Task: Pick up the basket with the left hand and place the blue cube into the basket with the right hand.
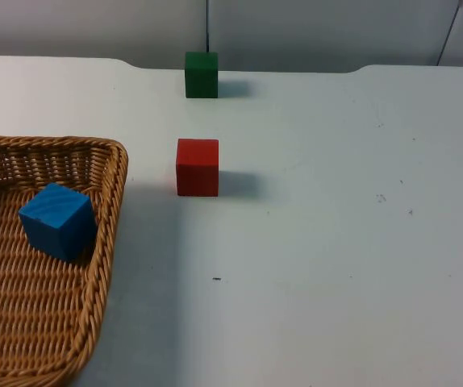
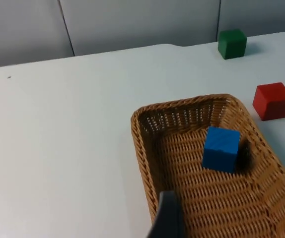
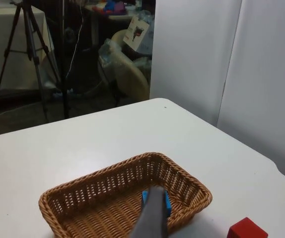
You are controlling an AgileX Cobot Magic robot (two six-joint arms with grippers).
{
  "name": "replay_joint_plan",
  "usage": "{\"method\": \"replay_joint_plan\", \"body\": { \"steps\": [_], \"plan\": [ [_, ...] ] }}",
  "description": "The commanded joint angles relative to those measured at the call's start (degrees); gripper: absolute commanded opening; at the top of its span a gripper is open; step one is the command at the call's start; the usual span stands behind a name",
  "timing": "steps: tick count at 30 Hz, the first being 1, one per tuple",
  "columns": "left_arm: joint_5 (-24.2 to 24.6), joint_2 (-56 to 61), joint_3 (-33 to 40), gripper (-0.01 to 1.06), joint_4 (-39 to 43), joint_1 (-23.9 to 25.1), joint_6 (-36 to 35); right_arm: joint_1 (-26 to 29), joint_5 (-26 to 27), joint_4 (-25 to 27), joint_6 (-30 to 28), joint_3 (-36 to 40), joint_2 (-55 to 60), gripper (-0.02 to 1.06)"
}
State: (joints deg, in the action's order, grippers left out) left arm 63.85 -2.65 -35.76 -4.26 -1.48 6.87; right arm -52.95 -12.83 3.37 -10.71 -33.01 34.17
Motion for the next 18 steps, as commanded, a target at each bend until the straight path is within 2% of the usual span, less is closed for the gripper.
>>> {"method": "replay_joint_plan", "body": {
  "steps": [1,4,5,18],
  "plan": [
    [-0.1,0.3,1.5,0.67,0.1,-0.3,-1.5,-0.2,-0.2,-0.4,0.1,0.1,-0.2,0.74],
    [-0.4,0.3,5.8,0.67,-0.2,-0.3,-2.6,-0.2,-0.2,-0.5,0.2,0.1,-0.2,0.74],
    [-2.2,0.3,6.4,0.67,-0.2,-0.3,-3.2,-0.2,-0.2,-0.5,0.2,0.1,-0.2,0.74],
    [-2.1,0.3,6.4,0.67,0.9,-0.3,-4.5,-0.2,-1.9,-1.3,0.2,0.1,-0.2,0.74]
  ]
}}
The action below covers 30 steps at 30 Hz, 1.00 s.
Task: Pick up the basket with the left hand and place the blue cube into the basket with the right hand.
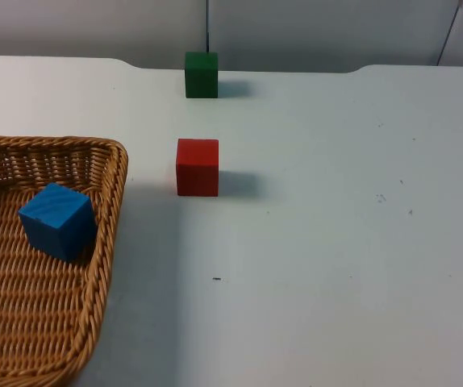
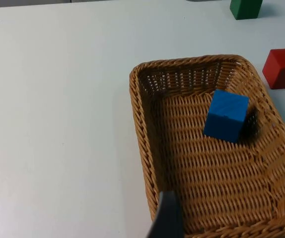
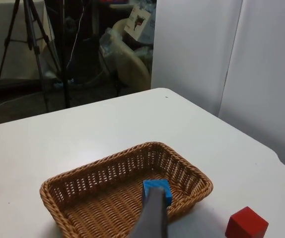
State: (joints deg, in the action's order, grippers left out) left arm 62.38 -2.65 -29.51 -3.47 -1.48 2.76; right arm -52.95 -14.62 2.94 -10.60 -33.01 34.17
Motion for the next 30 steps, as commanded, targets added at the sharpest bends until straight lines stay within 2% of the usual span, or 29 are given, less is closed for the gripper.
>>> {"method": "replay_joint_plan", "body": {
  "steps": [1,4,7,10,11,12,14,15,18,19,21,23,27,30],
  "plan": [
    [-0.6,0.3,0.1,0.67,0.1,-0.3,-0.4,-0.2,-0.1,-1.3,0.1,0.1,-0.2,0.74],
    [-0.6,0.3,0.1,0.67,0.1,-0.3,-0.4,-0.2,-0.7,-2.3,0.1,0.1,-0.2,0.74],
    [-0.6,0.3,0.1,0.71,-0.1,-0.3,-0.2,-0.2,-2.7,-2.9,0.1,0.1,-0.5,0.74],
    [-0.6,0.3,0.1,1.0,-0.1,-0.3,-0.2,-0.2,-7.0,-4.2,0.2,0.1,-2.8,0.74],
    [-0.6,0.3,0.1,1.0,-0.1,-0.3,-0.2,-0.2,-7.0,-4.2,0.2,0.1,-2.8,0.74],
    [-0.6,0.3,0.1,1.05,-0.1,-0.3,-0.2,-0.2,-9.4,-4.3,0.2,0.1,-4.9,0.74],
    [-0.6,0.3,0.1,1.05,-0.1,-0.3,-0.2,-0.2,-12.8,-4.4,0.2,0.1,-8.0,0.74],
    [-0.6,0.3,0.1,1.05,-0.1,-0.3,-0.2,-0.2,-12.8,-4.4,0.2,0.1,-8.0,0.74],
    [-0.6,0.3,0.1,1.05,-0.1,-0.3,-0.2,-0.2,-20.5,-5.6,2.8,0.1,-13.3,0.74],
    [-0.6,0.3,0.1,1.05,-0.1,-0.3,-0.2,-0.2,-24.7,-6.5,4.6,0.1,-15.7,0.74],
    [-0.6,0.3,0.1,1.05,-0.1,-0.3,-0.2,-0.2,-25.9,-6.7,5.3,0.1,-16.6,0.74],
    [-0.6,0.3,0.1,1.05,-0.1,-0.3,-0.2,-0.2,-30.1,-8.7,9.0,0.1,-20.9,0.74],
    [-0.6,0.3,0.1,1.05,-0.1,-0.3,-0.2,-0.2,-33.9,-9.2,10.6,0.1,-26.5,0.74],
    [-0.6,0.3,0.1,1.05,-0.1,-0.3,-0.2,-0.2,-38.7,-10.2,13.3,0.1,-31.0,0.74]
  ]
}}
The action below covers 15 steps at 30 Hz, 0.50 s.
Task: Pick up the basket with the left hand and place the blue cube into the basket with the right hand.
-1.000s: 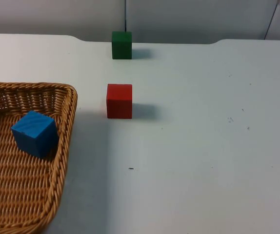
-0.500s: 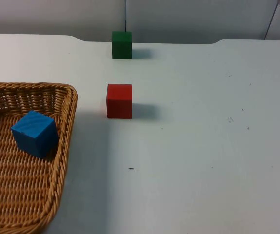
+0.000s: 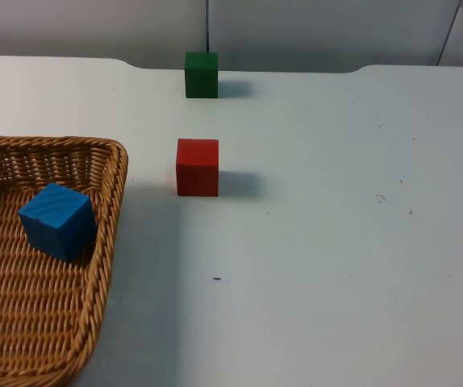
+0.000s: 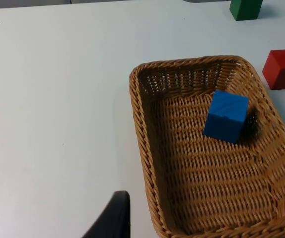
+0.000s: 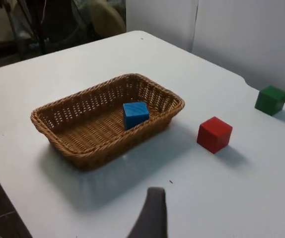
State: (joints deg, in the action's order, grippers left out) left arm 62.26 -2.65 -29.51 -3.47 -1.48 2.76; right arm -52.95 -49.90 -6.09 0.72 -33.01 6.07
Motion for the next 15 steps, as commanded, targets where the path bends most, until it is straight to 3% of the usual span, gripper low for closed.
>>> {"method": "replay_joint_plan", "body": {
  "steps": [1,8,15],
  "plan": [
    [-0.5,0.3,0.1,1.05,-0.1,-0.3,-0.2,-0.2,-3.4,-1.2,2.0,0.1,-2.9,0.74],
    [-0.5,0.3,0.1,1.05,-0.1,-0.3,-0.2,-0.2,-13.5,-3.2,4.2,0.3,-6.1,0.74],
    [-0.5,0.3,0.1,1.05,-0.1,-0.3,-0.2,-0.2,-11.7,-3.1,3.1,3.9,-6.1,0.74]
  ]
}}
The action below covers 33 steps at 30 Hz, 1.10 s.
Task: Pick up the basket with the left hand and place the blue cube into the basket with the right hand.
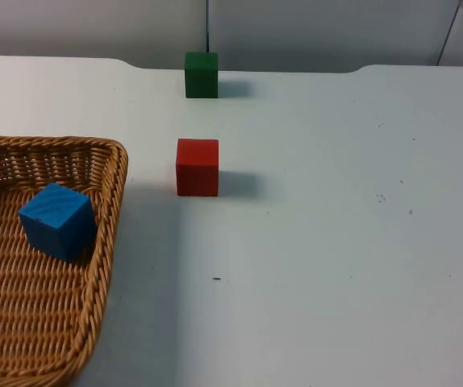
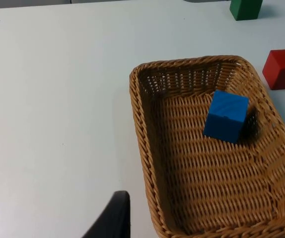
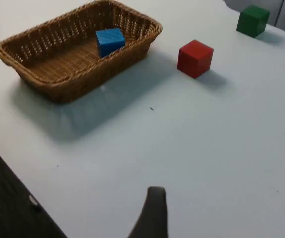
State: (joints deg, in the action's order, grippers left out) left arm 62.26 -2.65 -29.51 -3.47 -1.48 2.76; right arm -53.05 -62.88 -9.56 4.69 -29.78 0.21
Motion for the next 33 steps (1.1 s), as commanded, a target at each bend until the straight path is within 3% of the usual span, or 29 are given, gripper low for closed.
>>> {"method": "replay_joint_plan", "body": {
  "steps": [1,19,22,24,25,33],
  "plan": [
    [-0.5,0.3,0.1,1.05,-0.1,-0.3,-0.2,-0.1,1.3,0.4,-0.9,0.7,-0.2,0.74],
    [-0.5,0.3,0.1,1.05,-0.1,-0.3,-0.2,-0.1,1.3,3.3,-5.0,0.7,-0.2,0.75],
    [-0.5,0.3,0.1,1.05,-0.1,-0.3,-0.2,-0.1,1.3,3.3,-5.0,0.7,-0.2,0.82],
    [-0.5,0.3,0.1,1.05,-0.1,-0.3,-0.2,-0.1,1.3,3.3,-5.0,0.7,-0.2,1.01],
    [-0.5,0.3,0.1,1.05,-0.1,-0.3,-0.2,-0.1,1.3,3.3,-5.0,0.7,-0.2,1.05],
    [-0.5,0.3,0.1,1.05,-0.1,-0.3,-0.2,-0.1,1.3,3.3,-4.7,0.7,-0.2,1.05]
  ]
}}
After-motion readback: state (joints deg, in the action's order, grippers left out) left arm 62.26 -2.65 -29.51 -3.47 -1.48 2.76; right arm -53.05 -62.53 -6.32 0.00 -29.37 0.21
